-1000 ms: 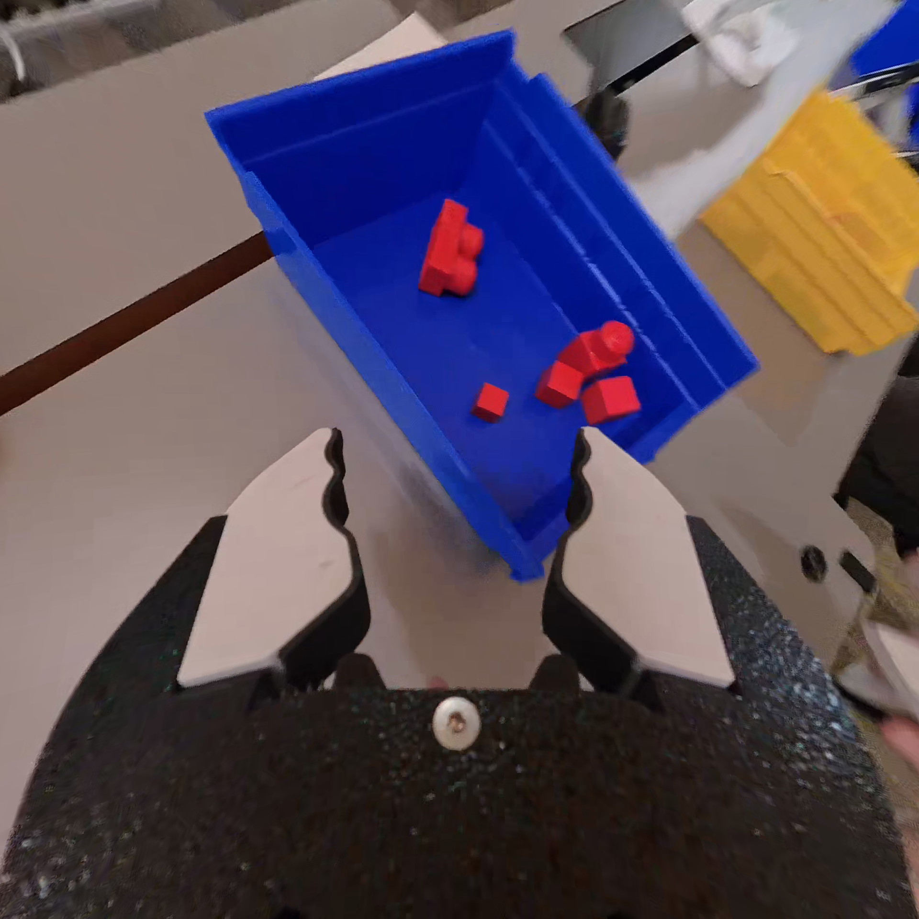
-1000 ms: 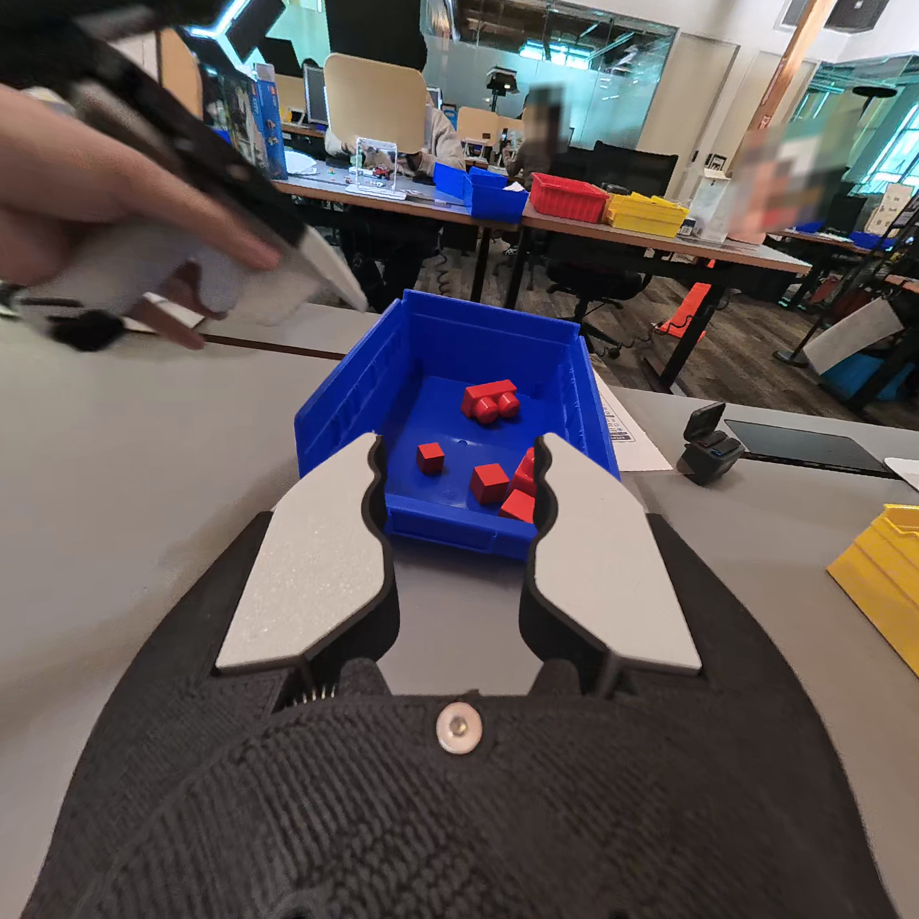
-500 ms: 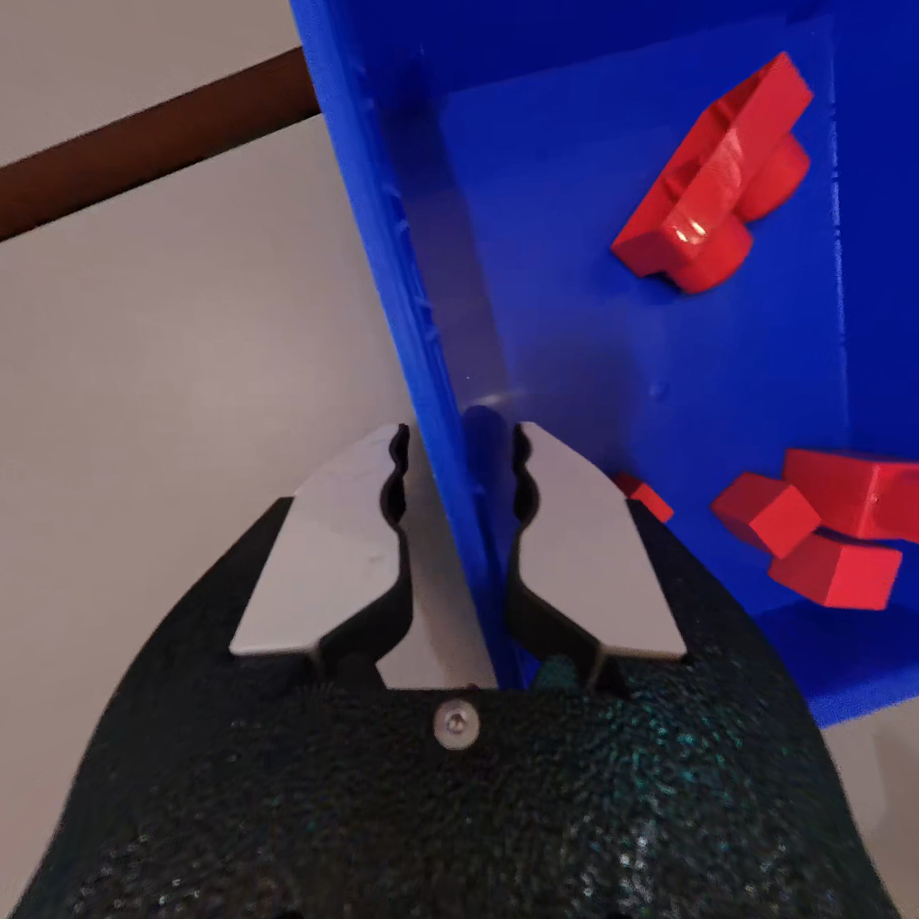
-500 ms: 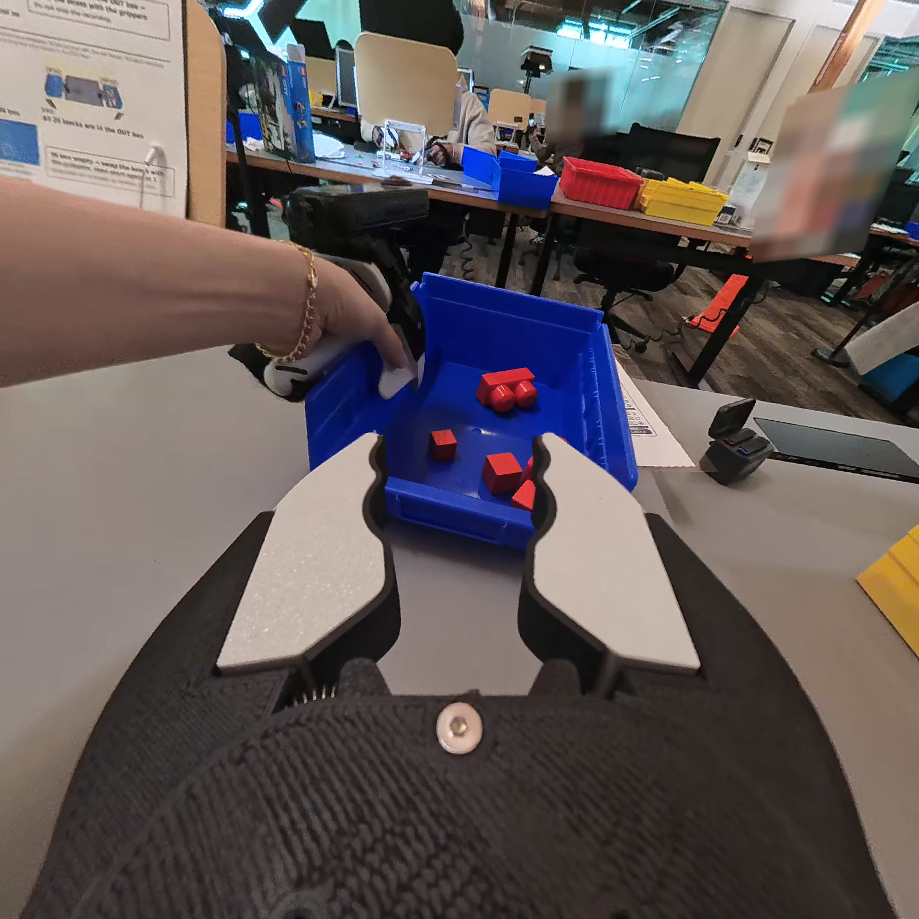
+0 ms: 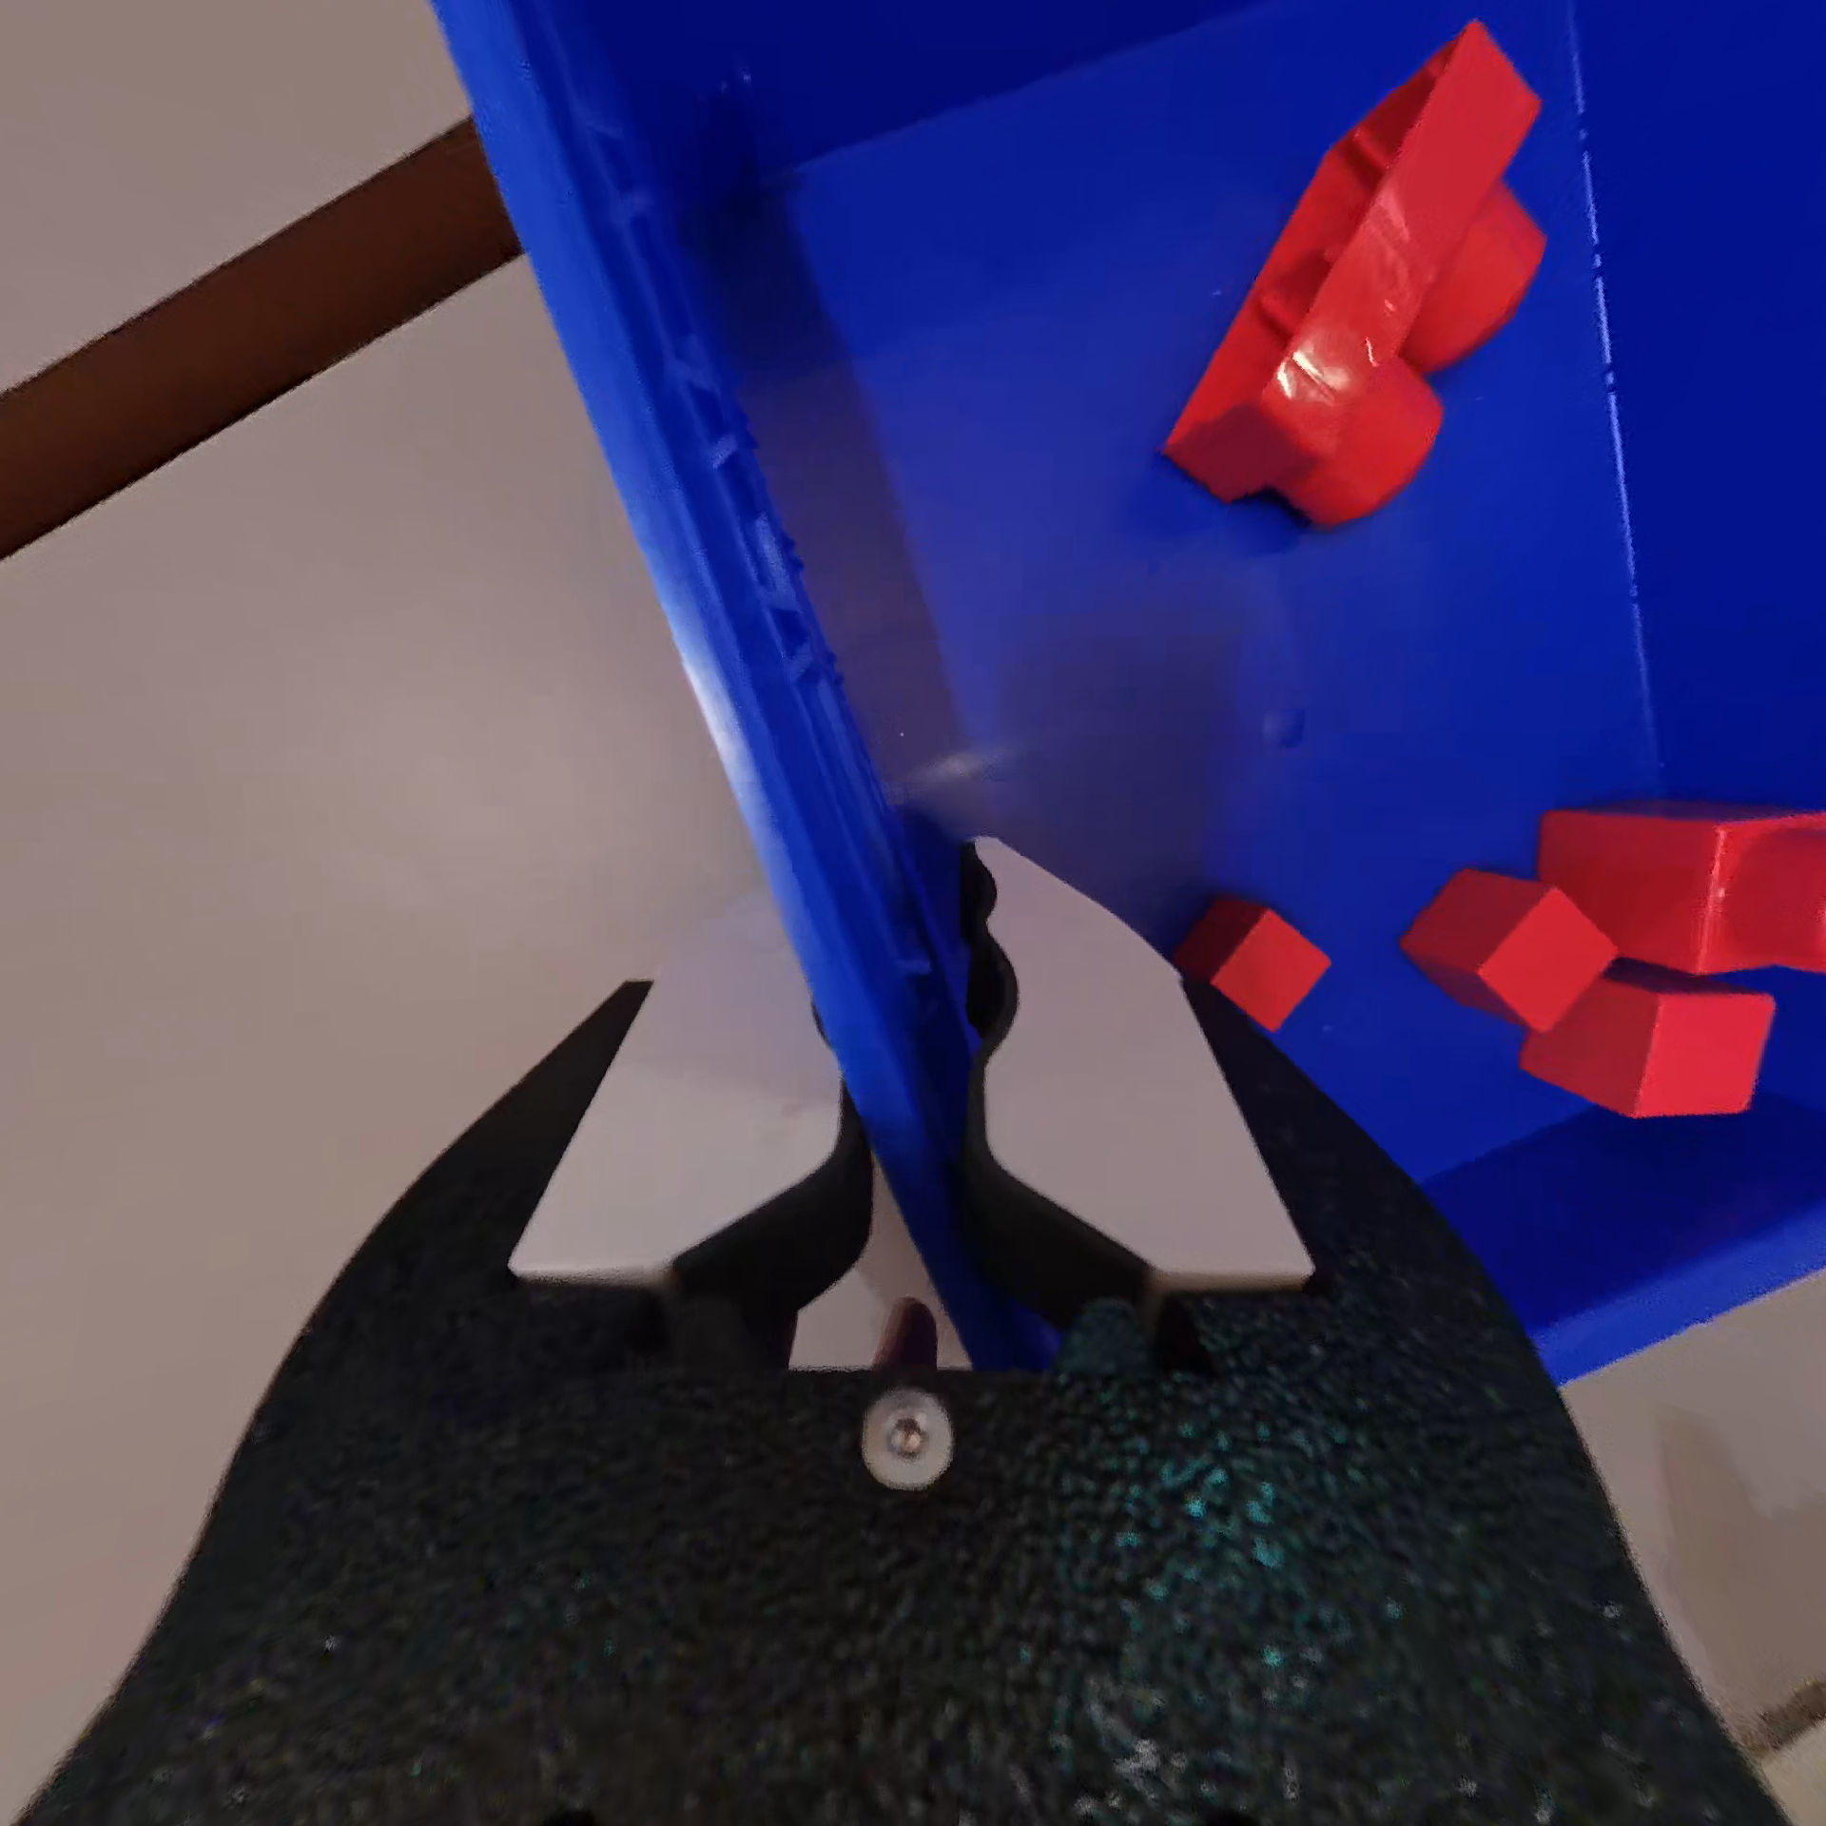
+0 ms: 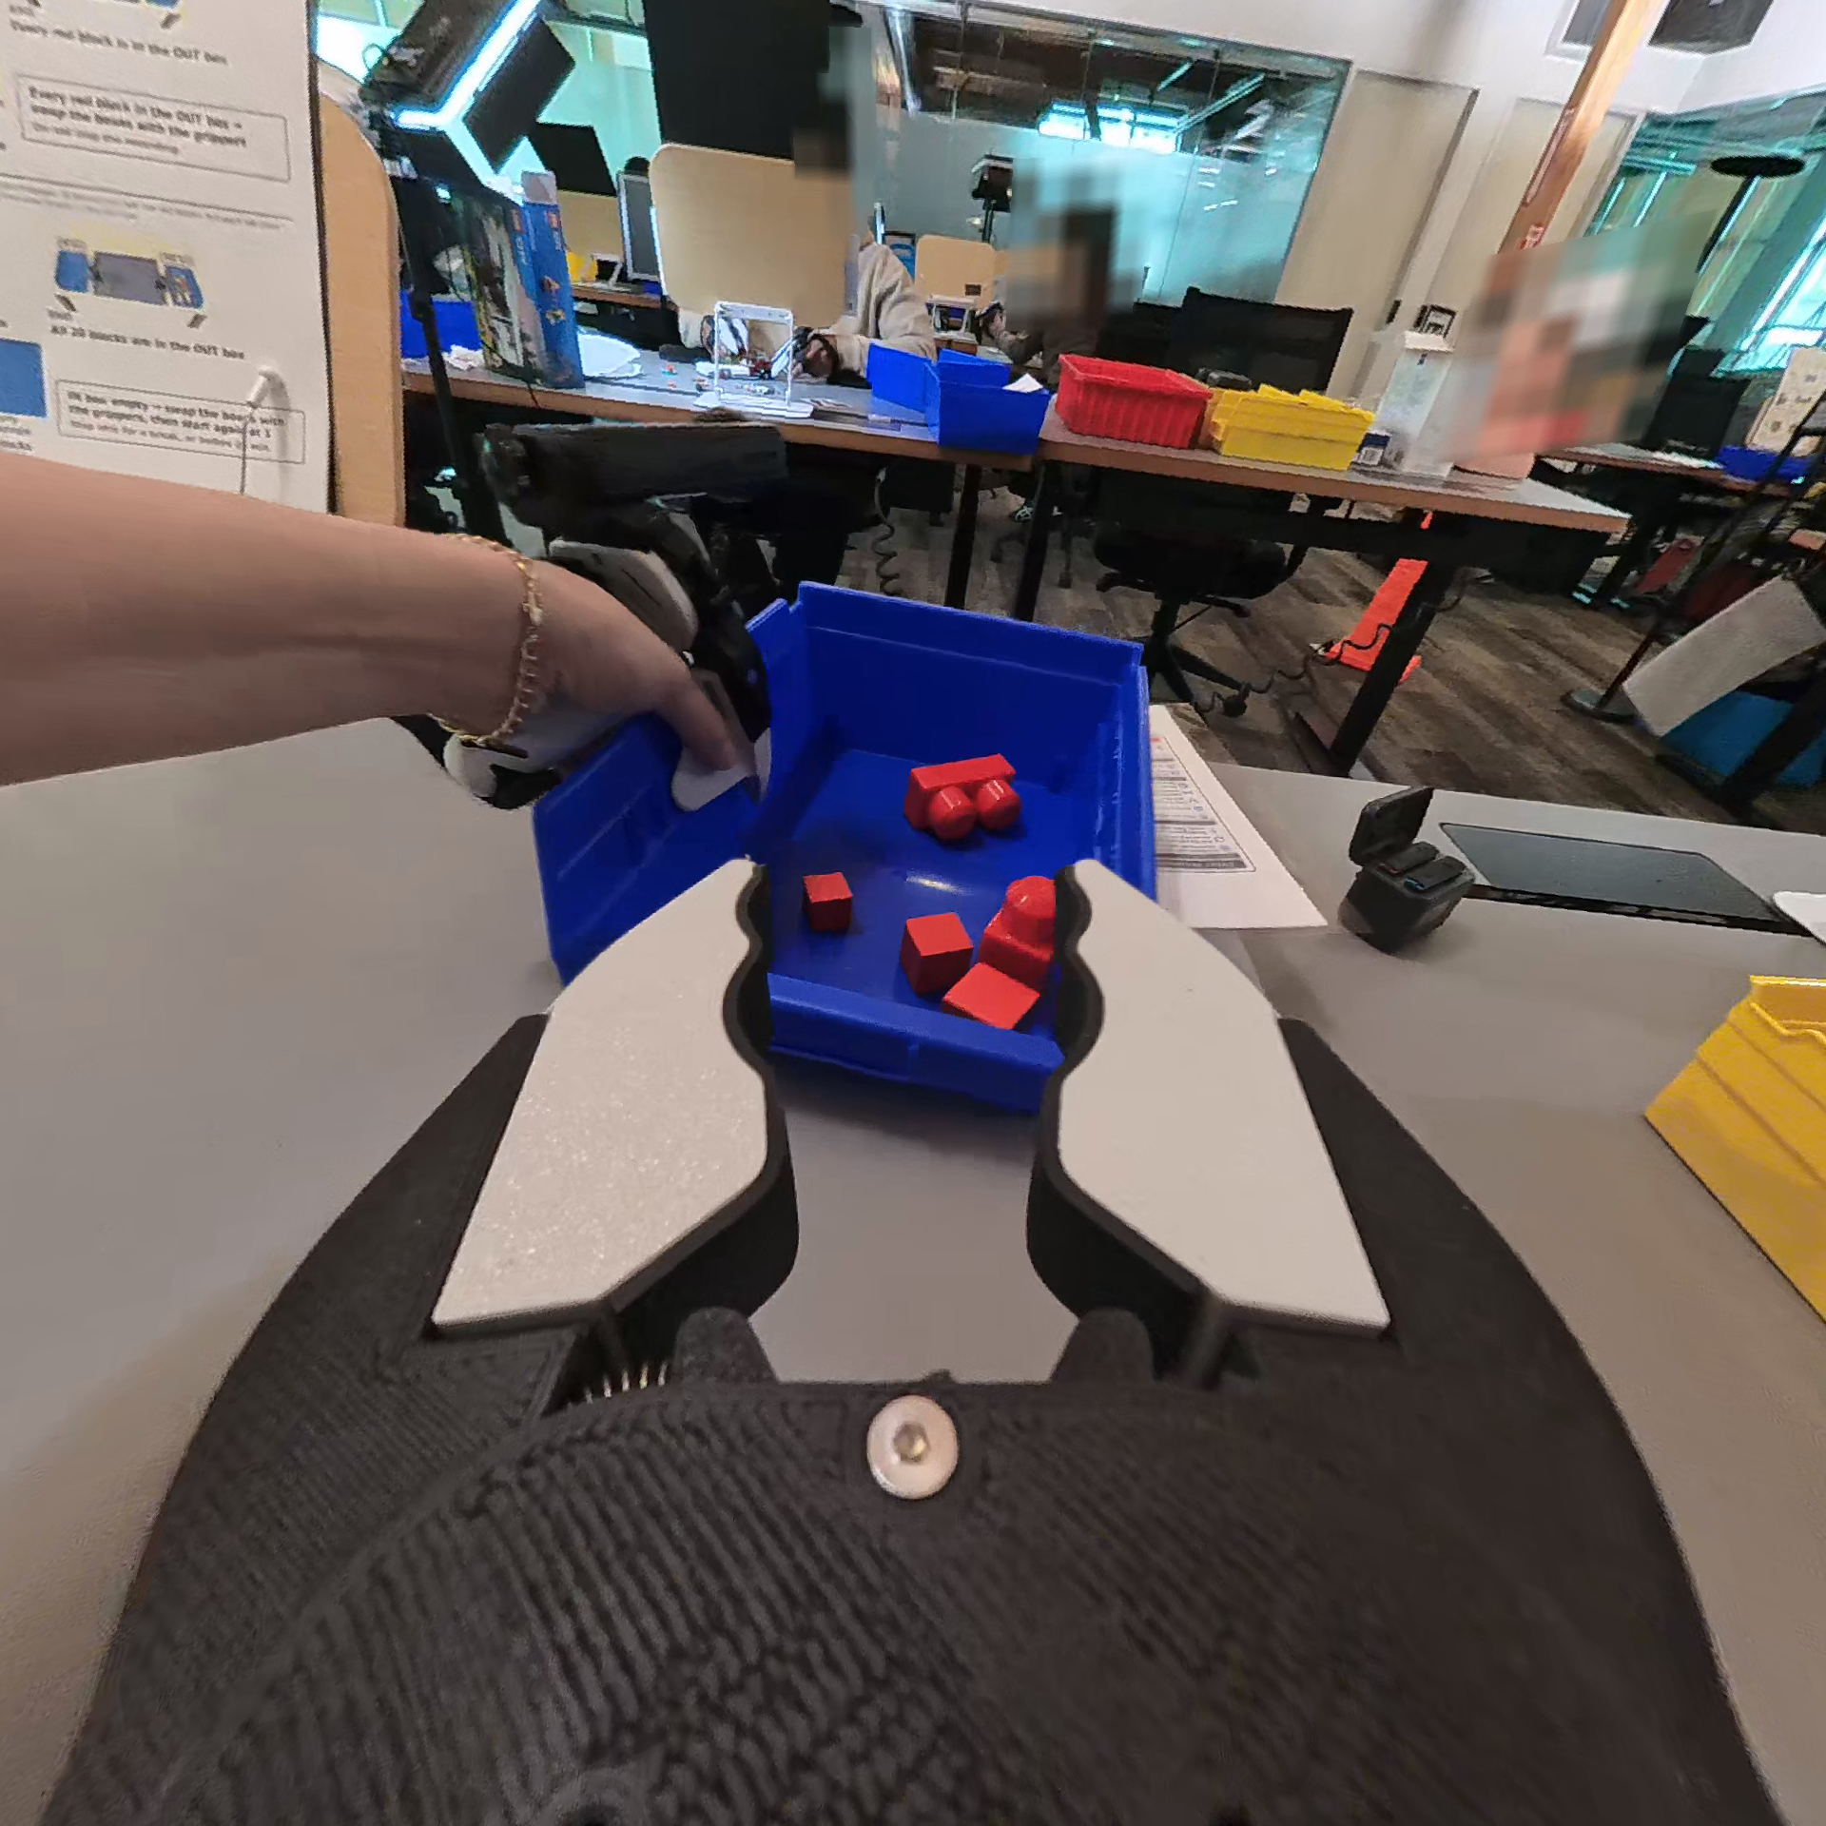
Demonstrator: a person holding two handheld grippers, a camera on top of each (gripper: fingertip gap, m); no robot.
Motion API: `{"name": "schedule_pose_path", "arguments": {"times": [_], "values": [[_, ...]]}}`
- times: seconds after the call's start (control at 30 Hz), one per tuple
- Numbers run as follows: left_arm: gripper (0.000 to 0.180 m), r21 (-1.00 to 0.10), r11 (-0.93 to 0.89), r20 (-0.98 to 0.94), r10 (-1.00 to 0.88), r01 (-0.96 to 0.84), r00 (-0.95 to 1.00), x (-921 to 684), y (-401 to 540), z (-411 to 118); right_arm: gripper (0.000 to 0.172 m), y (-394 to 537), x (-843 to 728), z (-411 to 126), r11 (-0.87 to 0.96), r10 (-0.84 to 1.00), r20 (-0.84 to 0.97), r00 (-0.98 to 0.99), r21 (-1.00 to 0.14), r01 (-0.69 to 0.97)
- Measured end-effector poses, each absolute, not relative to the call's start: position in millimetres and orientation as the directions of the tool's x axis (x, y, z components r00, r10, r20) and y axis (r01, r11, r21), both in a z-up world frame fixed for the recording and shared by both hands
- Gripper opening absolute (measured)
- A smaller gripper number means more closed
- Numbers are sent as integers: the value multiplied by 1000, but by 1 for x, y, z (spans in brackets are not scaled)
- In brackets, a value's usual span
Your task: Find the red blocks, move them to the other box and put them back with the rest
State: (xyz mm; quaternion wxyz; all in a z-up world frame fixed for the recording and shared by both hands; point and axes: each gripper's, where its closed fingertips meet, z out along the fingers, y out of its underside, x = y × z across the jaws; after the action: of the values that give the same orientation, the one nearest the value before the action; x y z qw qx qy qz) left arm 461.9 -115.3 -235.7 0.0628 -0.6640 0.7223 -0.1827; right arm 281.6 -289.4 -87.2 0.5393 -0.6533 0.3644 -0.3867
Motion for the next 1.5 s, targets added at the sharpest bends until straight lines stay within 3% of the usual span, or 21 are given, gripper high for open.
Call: {"name": "schedule_pose_path", "arguments": {"times": [0.17,0.37,0.6,0.83,0.97,1.2,1.5], "values": [[12,-326,66,276,-948,-943,-162,451,-107,-226,55,-296,278,-79,-130,-902,102,420,-991,-39],[10,-365,133,391,-876,-921,-282,422,-74,-172,54,-298,270,-64,-100,-906,94,413,-995,7],[7,-372,328,260,-861,-868,-437,310,34,-133,56,-268,269,-62,-86,-873,81,481,-996,12],[4,-350,309,245,-881,-884,-405,142,158,-132,57,-207,267,-73,-139,-807,108,581,-990,-9],[4,-332,226,227,-923,-916,-310,52,233,-136,60,-128,254,-89,-165,-689,88,719,-986,-37],[4,-283,55,234,-964,-958,-124,-76,318,-162,65,95,187,-104,-134,-297,-64,953,-985,-108],[5,-216,-164,165,-978,-963,130,-192,399,-204,77,323,143,-90,-157,-182,-189,965,-963,-218]]}}
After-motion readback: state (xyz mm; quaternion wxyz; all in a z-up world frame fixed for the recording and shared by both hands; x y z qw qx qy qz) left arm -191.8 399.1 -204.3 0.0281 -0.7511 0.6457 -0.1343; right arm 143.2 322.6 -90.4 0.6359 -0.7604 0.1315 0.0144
